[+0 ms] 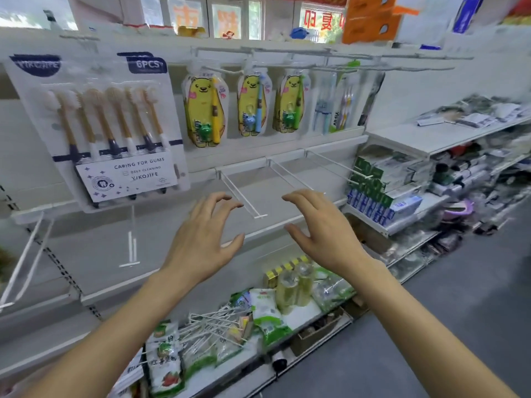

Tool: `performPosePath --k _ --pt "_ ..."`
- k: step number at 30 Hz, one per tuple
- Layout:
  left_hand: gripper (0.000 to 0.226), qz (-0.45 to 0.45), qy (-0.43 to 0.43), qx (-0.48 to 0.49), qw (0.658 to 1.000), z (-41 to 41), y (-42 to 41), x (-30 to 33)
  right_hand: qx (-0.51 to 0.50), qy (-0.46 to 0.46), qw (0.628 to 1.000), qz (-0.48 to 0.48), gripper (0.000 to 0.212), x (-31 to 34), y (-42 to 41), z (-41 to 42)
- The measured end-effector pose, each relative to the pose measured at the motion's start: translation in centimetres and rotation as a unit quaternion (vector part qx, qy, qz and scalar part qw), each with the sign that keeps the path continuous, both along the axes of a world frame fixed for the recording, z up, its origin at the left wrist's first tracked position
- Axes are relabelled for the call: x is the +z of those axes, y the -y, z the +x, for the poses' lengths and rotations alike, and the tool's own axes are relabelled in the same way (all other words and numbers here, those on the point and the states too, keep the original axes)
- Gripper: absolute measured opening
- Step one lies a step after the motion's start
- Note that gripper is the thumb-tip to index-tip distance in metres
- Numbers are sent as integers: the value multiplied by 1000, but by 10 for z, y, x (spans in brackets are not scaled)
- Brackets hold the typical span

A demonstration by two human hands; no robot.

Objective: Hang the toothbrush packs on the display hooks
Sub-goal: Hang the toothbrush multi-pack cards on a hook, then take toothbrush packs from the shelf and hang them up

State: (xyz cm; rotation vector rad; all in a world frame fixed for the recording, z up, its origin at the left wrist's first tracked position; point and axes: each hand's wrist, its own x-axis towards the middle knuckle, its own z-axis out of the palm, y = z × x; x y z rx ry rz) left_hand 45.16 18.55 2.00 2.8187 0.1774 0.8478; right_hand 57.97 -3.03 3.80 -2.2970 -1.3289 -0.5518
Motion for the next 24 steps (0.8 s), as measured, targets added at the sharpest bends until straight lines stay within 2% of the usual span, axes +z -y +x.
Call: performPosePath --k 7,24 --pt "59 14 -11 -49 999 70 80 4 -48 15 999 -13 51 -8 92 42" --pt "56 20 -20 -111 993 248 292 4 -93 -37 994 -43 52 -13 313 197"
